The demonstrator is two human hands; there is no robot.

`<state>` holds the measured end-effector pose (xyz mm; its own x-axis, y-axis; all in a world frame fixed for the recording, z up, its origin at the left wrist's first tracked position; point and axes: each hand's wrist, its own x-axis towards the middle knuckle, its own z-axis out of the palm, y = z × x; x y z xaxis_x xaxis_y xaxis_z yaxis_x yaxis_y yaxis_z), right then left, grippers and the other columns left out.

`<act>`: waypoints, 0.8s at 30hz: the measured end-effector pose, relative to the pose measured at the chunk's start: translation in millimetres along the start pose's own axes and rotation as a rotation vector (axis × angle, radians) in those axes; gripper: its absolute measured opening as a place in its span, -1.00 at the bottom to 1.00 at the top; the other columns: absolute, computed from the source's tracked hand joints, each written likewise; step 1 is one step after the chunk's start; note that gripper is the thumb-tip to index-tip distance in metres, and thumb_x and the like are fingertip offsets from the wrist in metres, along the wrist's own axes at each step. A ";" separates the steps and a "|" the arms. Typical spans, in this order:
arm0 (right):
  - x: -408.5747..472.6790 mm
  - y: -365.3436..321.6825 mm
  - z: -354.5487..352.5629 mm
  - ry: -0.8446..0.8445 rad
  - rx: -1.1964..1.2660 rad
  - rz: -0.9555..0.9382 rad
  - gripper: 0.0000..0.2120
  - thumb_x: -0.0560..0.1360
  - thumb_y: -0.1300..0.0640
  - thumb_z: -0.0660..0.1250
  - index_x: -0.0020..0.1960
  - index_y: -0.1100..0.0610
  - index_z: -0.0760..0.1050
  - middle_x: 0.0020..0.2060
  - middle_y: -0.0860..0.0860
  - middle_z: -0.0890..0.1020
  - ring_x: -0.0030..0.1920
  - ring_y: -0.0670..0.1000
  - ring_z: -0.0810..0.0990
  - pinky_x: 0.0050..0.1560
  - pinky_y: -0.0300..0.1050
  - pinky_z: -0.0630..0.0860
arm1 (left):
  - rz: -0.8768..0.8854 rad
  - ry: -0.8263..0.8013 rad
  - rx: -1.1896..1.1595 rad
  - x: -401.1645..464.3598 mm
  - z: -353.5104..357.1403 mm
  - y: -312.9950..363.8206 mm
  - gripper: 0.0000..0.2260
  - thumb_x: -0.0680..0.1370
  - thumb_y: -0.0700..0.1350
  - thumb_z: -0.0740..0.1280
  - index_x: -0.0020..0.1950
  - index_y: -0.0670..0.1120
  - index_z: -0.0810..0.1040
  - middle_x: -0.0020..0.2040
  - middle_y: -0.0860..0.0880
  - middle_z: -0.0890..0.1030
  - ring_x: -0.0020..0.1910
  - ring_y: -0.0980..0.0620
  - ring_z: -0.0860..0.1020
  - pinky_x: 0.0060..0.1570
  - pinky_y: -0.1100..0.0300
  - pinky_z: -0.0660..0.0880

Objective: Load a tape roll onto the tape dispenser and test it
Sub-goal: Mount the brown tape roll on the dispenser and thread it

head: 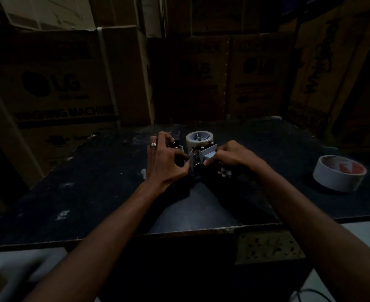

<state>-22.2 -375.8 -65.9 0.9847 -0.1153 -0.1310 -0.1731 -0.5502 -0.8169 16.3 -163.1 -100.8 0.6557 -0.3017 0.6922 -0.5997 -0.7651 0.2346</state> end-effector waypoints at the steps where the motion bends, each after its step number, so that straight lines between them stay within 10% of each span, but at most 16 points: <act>1: 0.6 0.5 -0.2 0.005 -0.001 0.004 -0.78 0.40 0.04 0.54 -0.07 0.16 0.64 -0.49 0.04 0.69 -0.51 -0.05 0.64 -0.51 -0.23 0.53 | -0.010 0.006 -0.008 1.2 0.8 0.8 -0.80 0.34 0.13 0.47 -0.16 0.04 0.71 0.13 -0.07 0.39 0.13 -0.04 0.32 0.03 0.07 0.41; 9: 0.8 4.2 0.3 -0.015 0.027 -0.008 -0.77 0.41 0.06 0.53 -0.03 0.17 0.63 -0.47 0.05 0.70 -0.49 -0.04 0.64 -0.47 -0.20 0.56 | 0.006 -0.056 0.060 8.2 9.8 3.3 -0.75 0.39 0.04 0.50 0.03 0.02 0.70 0.34 -0.10 0.38 0.24 -0.09 0.32 0.11 0.03 0.44; 24: -2.6 4.9 6.3 0.031 0.006 -0.010 -0.77 0.41 -0.01 0.52 -0.07 0.13 0.63 -0.50 -0.03 0.69 -0.55 -0.12 0.63 -0.58 -0.33 0.47 | -0.063 -0.017 -0.073 4.6 4.6 7.8 -0.89 0.43 -0.06 0.48 -0.23 -0.08 0.69 0.37 -0.08 0.37 0.29 -0.05 0.34 0.12 0.09 0.48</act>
<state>-25.5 -373.0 -73.1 0.9851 -0.1354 -0.1057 -0.1633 -0.5463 -0.8215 16.7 -173.0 -98.9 0.7006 -0.2648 0.6627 -0.5887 -0.7393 0.3270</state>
